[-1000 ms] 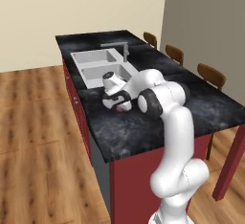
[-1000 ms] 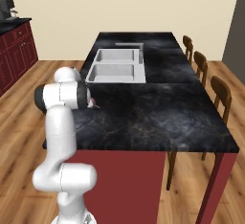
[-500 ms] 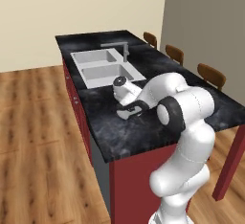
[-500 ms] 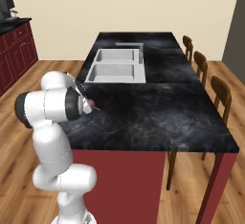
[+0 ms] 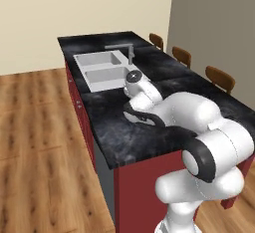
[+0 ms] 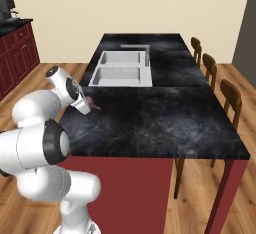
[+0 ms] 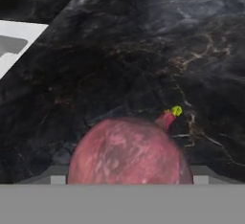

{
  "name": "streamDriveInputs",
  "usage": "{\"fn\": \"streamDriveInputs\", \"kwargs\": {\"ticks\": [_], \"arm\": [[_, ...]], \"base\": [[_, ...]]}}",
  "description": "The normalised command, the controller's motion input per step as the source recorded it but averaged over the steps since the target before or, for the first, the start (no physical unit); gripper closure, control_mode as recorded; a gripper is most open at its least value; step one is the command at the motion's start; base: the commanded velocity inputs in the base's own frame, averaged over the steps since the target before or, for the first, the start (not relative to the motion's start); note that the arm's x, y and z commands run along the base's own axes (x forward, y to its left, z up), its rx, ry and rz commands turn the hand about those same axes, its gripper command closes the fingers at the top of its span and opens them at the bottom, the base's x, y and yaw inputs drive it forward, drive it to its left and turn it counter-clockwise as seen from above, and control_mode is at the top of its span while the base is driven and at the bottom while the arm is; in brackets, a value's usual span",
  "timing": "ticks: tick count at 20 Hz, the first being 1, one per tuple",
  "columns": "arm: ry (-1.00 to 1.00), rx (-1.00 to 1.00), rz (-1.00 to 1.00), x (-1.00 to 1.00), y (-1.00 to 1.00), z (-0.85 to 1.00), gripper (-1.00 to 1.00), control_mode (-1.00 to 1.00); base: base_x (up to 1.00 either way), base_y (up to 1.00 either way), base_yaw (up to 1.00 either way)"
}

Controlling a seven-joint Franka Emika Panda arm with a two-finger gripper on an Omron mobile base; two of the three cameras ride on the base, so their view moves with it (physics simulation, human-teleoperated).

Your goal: Place the liquor on the top shelf of the fridge to keep it out of children's reach, and place the onion and lime on lower shelves for easy access.

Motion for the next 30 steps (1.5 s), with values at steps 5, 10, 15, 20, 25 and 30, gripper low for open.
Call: {"fn": "streamDriveInputs", "kwargs": {"ticks": [5, 10, 15, 20, 25, 30], "arm": [[-0.04, 0.00, 0.17, -0.64, -0.25, 0.83, 1.00, -1.00], [-0.08, 0.00, 0.34, -0.77, -0.36, 0.46, 1.00, -1.00], [-0.09, -0.02, 0.47, -0.99, -0.44, 0.09, 1.00, -1.00], [-0.08, -0.02, 0.54, -0.93, -0.23, 0.23, 1.00, -1.00], [-0.01, -0.04, 0.45, -0.76, 0.00, 0.46, 1.00, -1.00], [0.00, -0.06, 0.24, -0.48, 0.00, 0.64, 1.00, -1.00]], "base": [[0.00, 0.00, 0.00], [0.00, 0.00, 0.00], [0.00, 0.00, 0.00], [0.00, 0.00, 0.00], [0.00, 0.00, 0.00], [0.00, 0.00, 0.00]]}}
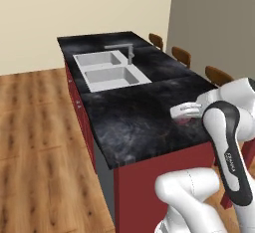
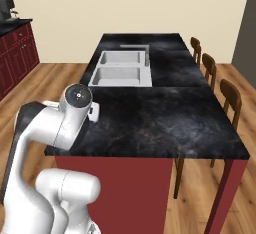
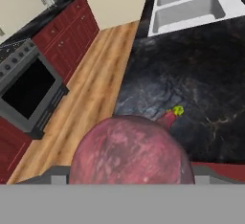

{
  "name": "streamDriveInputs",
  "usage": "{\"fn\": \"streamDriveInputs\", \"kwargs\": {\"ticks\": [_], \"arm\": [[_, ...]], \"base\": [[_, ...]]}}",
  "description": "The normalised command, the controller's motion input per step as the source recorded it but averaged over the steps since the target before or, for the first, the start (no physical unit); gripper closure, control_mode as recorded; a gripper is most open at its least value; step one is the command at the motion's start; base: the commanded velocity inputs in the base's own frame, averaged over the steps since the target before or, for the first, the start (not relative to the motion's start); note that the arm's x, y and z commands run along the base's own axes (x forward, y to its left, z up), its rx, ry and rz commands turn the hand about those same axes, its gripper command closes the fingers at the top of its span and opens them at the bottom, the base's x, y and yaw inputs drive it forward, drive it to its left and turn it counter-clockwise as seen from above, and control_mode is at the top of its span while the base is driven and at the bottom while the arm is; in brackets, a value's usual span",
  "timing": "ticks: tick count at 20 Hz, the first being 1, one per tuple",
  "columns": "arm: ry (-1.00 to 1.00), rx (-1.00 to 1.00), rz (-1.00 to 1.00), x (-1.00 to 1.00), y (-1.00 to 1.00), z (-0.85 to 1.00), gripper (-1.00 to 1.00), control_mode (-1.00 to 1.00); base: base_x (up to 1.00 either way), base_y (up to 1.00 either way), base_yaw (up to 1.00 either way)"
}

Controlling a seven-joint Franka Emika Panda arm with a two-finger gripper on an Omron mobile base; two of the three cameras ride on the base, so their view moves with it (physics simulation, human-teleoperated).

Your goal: Place the liquor on the top shelf of the fridge to keep it out of children's reach, and place the onion and lime on lower shelves for easy access.

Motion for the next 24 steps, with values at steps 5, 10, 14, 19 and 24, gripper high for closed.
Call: {"fn": "streamDriveInputs", "kwargs": {"ticks": [5, 10, 14, 19, 24], "arm": [[0.01, -0.11, 0.03, -0.16, 0.05, 0.55, 1.00, -1.00], [0.00, -0.17, -0.11, -0.09, 0.09, 0.27, 1.00, -1.00], [0.00, -0.16, -0.15, -0.12, 0.09, 0.11, 1.00, -1.00], [0.00, -0.11, -0.10, -0.19, 0.02, 0.00, 1.00, -1.00], [-0.01, -0.02, -0.04, -0.34, -0.01, 0.00, 1.00, -1.00]], "base": [[0.00, 0.00, 0.00], [0.00, 0.00, 0.00], [0.00, 0.00, 0.00], [0.00, 0.00, 0.00], [0.00, 0.00, 0.00]]}}
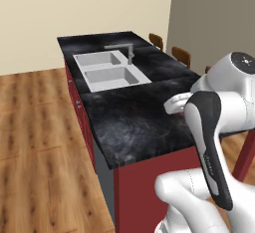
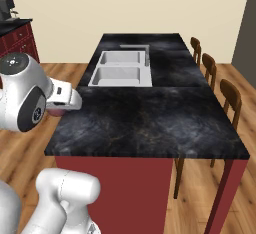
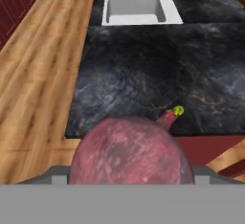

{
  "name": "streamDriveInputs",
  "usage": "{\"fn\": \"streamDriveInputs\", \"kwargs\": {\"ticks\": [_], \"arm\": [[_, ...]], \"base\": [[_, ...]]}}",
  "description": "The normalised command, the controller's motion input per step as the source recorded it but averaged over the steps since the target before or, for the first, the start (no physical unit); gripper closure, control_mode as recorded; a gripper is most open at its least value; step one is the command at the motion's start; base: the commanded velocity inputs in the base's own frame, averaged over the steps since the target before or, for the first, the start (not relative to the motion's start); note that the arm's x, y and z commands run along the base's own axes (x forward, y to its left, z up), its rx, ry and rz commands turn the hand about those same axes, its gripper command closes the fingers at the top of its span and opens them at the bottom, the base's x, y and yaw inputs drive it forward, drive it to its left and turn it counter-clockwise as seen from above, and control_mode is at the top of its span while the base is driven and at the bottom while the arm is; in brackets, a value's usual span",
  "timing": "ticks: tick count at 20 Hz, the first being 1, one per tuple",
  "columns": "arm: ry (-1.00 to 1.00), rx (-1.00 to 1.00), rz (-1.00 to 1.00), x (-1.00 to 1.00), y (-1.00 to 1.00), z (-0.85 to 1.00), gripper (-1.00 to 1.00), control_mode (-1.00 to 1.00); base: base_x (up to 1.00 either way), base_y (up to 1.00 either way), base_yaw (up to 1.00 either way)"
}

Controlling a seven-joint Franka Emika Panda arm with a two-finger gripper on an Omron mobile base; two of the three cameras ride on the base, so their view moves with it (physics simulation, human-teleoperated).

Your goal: Place the liquor on the top shelf of the fridge to keep it out of children's reach, and place the onion and lime on lower shelves for easy access.

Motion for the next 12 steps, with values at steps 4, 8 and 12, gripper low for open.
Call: {"fn": "streamDriveInputs", "kwargs": {"ticks": [4, 8, 12], "arm": [[-0.02, -0.03, -0.05, -0.35, 0.00, 0.00, 1.00, -1.00], [-0.03, -0.03, -0.04, -0.33, 0.00, 0.00, 1.00, -1.00], [-0.01, -0.01, -0.04, -0.24, 0.00, 0.00, 1.00, -1.00]], "base": [[0.00, 0.00, 0.00], [0.00, 0.00, 0.00], [0.00, 0.00, 0.00]]}}
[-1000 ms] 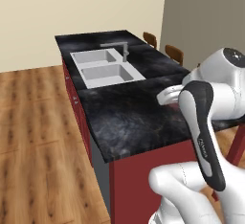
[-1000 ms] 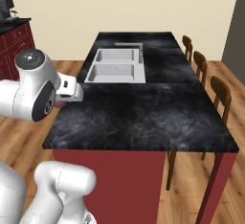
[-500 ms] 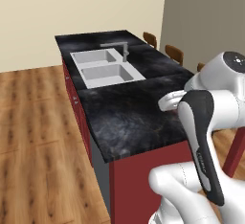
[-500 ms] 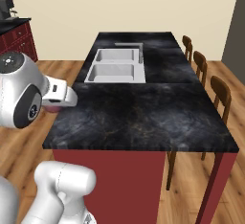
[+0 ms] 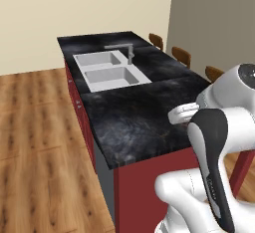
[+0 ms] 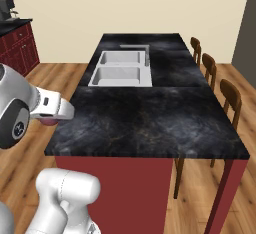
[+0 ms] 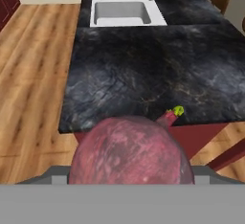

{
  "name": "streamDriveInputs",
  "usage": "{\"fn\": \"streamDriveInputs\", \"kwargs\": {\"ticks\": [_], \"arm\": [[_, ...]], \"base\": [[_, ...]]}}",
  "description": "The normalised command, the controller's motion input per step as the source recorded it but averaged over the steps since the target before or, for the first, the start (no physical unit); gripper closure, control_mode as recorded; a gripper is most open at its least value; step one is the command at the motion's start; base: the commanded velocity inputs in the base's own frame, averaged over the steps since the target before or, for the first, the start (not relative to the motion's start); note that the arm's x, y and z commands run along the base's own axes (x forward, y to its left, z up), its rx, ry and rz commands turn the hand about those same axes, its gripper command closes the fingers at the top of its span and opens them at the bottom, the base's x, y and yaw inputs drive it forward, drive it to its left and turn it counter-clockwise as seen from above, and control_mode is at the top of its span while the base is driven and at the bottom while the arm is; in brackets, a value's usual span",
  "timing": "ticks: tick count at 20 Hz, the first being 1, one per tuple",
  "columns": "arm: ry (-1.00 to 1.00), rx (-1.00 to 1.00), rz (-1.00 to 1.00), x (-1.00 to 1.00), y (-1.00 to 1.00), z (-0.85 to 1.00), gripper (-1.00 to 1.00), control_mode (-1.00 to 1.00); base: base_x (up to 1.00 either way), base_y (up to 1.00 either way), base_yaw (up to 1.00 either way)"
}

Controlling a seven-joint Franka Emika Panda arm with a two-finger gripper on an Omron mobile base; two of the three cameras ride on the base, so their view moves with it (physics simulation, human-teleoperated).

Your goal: Place the liquor on the top shelf of the fridge to keep it out of children's reach, and place the onion and lime on lower shelves for easy access.

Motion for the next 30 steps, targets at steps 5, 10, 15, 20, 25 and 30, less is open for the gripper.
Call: {"fn": "streamDriveInputs", "kwargs": {"ticks": [5, 10, 15, 20, 25, 30], "arm": [[0.00, 0.00, -0.04, -0.24, 0.00, 0.00, 1.00, -1.00], [0.00, 0.00, -0.02, -0.18, -0.01, 0.00, 1.00, 1.00], [0.00, 0.00, 0.00, 0.00, 0.00, 0.00, 1.00, 1.00], [0.00, 0.00, 0.00, 0.00, 0.00, 0.00, 1.00, 1.00], [0.00, 0.00, 0.00, 0.00, 0.00, 0.00, 1.00, 1.00], [0.00, 0.00, 0.00, 0.00, 0.00, 0.00, 1.00, 1.00]], "base": [[0.00, 0.00, 0.00], [-0.16, -0.04, 0.00], [-0.43, -0.15, -0.01], [-0.18, -0.45, -0.27], [-0.01, -0.54, -0.45], [0.00, -0.53, -0.59]]}}
